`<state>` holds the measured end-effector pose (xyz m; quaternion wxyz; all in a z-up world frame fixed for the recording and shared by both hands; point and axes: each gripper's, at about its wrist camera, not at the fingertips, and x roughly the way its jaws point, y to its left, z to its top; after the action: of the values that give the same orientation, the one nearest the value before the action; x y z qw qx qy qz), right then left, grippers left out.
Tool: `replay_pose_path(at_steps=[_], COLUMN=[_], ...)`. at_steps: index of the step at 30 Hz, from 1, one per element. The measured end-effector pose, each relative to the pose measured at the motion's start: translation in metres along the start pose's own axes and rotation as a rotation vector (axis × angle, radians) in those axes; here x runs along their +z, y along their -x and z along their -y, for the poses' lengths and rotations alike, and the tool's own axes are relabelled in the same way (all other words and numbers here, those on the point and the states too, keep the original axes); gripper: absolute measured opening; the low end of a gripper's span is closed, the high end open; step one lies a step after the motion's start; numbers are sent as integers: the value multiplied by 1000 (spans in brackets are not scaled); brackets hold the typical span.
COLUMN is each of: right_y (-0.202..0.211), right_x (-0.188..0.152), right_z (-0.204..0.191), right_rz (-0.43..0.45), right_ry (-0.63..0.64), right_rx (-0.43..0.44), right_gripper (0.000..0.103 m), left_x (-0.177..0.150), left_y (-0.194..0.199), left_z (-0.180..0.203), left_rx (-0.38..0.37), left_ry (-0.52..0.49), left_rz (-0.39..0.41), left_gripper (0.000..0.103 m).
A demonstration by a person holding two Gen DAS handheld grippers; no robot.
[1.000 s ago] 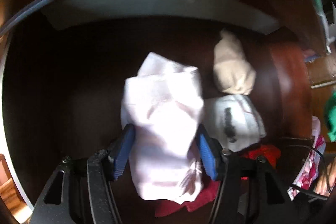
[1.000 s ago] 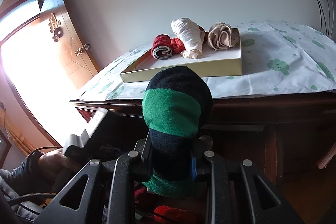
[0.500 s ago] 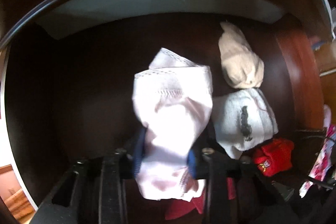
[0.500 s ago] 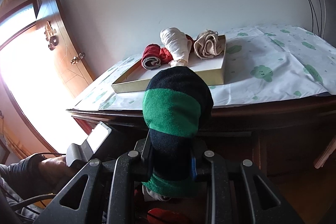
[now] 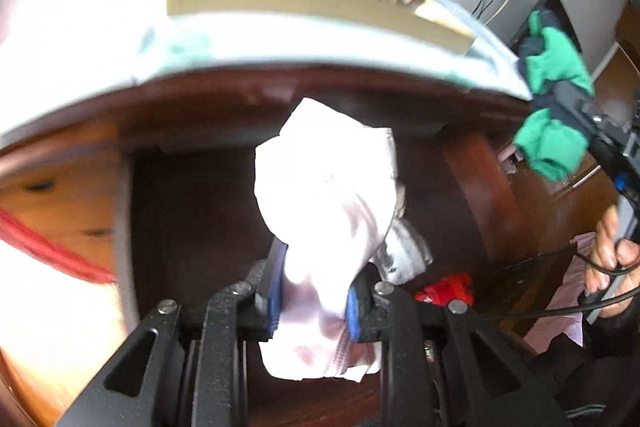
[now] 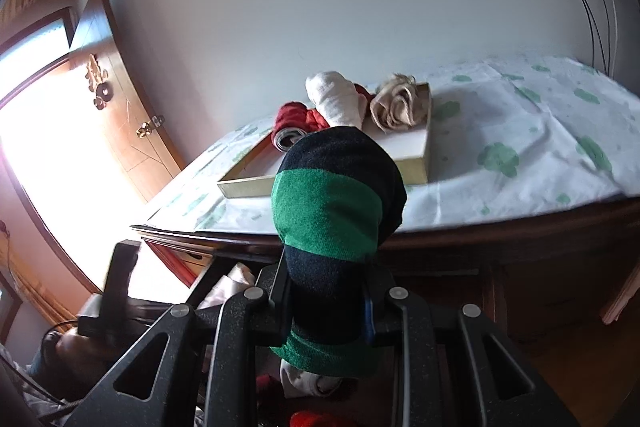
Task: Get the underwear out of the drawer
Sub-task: 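Carry the pink underwear and sock over the tray and lower them in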
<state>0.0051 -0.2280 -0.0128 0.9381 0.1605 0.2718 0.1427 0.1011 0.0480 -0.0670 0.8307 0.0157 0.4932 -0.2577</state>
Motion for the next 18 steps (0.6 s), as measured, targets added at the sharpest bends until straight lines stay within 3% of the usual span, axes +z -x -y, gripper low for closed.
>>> replay_pose_path(at_steps=[4,8,18], right_y=[2,3,-28], right_x=[10,20,72], right_z=[-16,-33,-67], right_rz=[26,45,125], right_ry=[36,66,109], right_rx=[24,43,84], right_gripper=[28,28,28], left_x=[12,33,106], left_y=[27,23,34], left_z=[-2,8,16], left_rx=[-10,-6,99], left_ry=[-8,-1,1], left_rz=[71,160,381], left_gripper=[23,23,23])
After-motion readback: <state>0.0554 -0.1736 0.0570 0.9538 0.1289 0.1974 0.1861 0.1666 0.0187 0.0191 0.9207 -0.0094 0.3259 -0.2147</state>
